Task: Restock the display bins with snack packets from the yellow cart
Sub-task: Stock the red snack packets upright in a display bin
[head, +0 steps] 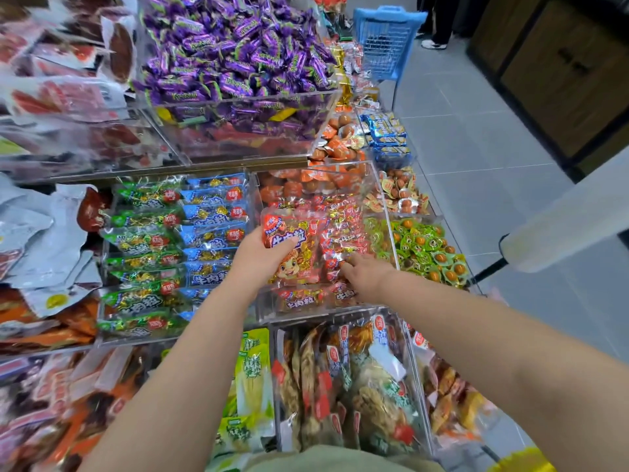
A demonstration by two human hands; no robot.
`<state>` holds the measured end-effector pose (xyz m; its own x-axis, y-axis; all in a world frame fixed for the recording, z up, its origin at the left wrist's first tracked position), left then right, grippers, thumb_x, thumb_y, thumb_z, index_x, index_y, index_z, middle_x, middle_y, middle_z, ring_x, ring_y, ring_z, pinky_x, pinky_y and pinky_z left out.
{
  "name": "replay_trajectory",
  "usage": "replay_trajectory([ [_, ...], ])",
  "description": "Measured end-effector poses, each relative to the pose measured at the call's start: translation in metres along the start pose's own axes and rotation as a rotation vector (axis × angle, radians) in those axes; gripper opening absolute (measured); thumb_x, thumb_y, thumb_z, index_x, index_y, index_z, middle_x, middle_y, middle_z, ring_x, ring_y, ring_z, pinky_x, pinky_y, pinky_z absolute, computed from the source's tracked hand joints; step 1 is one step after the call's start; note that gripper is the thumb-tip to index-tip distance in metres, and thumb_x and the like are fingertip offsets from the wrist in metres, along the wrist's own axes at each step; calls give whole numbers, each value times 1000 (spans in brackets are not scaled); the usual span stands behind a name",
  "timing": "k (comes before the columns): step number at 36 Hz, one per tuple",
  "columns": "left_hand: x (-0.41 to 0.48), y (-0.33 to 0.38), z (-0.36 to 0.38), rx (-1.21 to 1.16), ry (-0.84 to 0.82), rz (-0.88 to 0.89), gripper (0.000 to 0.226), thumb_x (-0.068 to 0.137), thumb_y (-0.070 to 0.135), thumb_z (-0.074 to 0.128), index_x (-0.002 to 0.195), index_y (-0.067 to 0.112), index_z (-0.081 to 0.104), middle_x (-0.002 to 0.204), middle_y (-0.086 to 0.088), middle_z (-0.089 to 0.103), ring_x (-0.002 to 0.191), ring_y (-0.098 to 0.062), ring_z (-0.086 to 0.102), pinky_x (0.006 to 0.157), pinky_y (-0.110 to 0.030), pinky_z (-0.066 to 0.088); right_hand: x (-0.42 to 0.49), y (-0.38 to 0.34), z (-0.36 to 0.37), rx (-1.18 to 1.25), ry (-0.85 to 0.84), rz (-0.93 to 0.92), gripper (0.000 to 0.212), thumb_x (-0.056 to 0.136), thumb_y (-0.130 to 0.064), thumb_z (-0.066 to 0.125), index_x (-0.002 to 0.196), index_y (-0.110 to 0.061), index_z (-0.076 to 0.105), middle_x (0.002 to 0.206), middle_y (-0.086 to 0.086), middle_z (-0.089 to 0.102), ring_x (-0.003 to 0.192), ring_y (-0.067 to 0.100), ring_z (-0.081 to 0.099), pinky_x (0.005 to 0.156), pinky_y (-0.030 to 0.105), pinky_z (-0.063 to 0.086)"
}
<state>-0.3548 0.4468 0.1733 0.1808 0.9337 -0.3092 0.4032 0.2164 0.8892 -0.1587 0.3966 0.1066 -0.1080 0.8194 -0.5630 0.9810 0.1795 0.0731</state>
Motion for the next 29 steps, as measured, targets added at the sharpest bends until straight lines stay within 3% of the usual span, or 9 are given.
replay_trajectory([
  [4,1,-2,1,3,12,-9,13,87,36,67,98,33,59,89,17,65,82,-2,61,62,-19,44,8,0,3,-15,42,21,58,82,0,56,133,-15,32,131,14,35,119,31,38,92,41,47],
  [9,3,-3,-1,35,16,-6,17,87,40,67,100,34,58,88,19,65,80,0,61,59,-19,42,8,6,9,65,123,19,62,80,4,55,135,-13,32,138,13,31,125,30,32,98,40,44],
  [13,2,-4,0,38,-10,1,12,86,40,67,94,38,58,87,21,65,79,4,61,58,-17,42,2,8,4,46,-13,-52,62,89,-24,60,141,-15,29,138,11,35,125,28,36,104,41,40],
  [15,1,-4,0,48,-9,3,11,86,40,67,87,40,56,85,22,64,78,4,60,58,-17,41,-3,9,-1,32,-104,-55,65,91,-36,56,146,-19,25,135,8,44,118,27,48,96,40,47],
  [17,1,-5,0,48,-13,3,13,86,39,67,84,40,54,85,21,64,80,1,61,59,-19,43,-6,8,-4,-50,-162,-60,52,93,-29,53,141,-17,36,114,4,57,94,22,57,81,34,54],
  [19,2,-5,0,47,-16,6,13,86,38,68,85,40,55,86,20,64,81,-1,62,61,-20,45,-4,7,-6,-109,-186,-63,39,93,-17,52,132,-14,48,111,2,61,86,20,56,76,30,53],
  [25,4,-5,1,26,-18,-2,12,86,37,68,87,38,56,87,20,64,81,0,62,60,-19,45,6,6,-5,-36,-164,-41,45,93,-16,52,137,-17,45,121,6,60,102,25,60,79,31,53],
  [29,5,-6,0,27,-21,-15,16,86,37,68,96,36,56,90,17,65,83,-3,62,61,-21,45,9,10,-3,81,-73,7,50,91,-4,49,138,-19,44,123,8,59,103,25,60,82,34,55],
])
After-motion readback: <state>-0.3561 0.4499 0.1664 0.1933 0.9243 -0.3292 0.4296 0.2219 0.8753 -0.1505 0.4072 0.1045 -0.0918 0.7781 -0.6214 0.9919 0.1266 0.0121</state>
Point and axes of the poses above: each hand's wrist, its own x-axis towards the middle knuckle, its own z-axis out of the palm, y = z × x, the point moved 2 cm from there along x, towards the middle knuckle
